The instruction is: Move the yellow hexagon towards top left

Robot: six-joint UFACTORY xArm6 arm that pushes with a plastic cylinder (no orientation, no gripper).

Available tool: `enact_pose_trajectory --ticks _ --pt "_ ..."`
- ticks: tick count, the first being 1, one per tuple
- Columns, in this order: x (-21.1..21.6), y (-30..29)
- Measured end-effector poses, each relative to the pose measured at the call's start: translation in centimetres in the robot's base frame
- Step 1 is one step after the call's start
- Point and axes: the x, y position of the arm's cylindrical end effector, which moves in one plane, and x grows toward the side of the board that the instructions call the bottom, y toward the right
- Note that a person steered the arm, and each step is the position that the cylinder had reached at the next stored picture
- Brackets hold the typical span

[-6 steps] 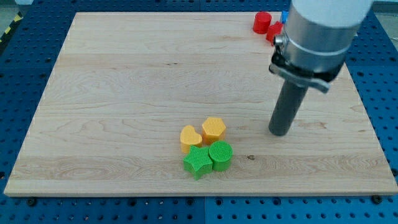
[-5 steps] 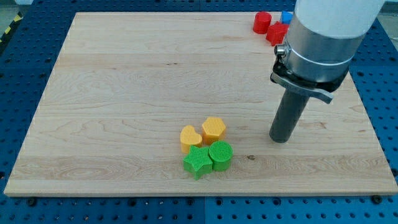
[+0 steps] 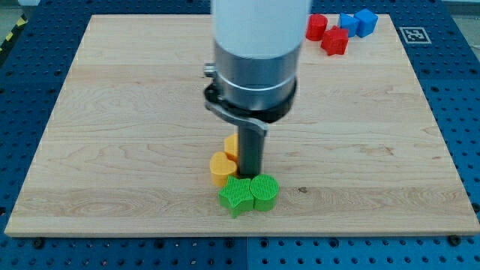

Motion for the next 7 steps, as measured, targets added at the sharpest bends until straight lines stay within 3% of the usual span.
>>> enact_pose_trajectory --ticks 3,5,7 --pt "-8.7 -1.5" --pt "-9.4 -8.5" --pt "-14.1 -9.3"
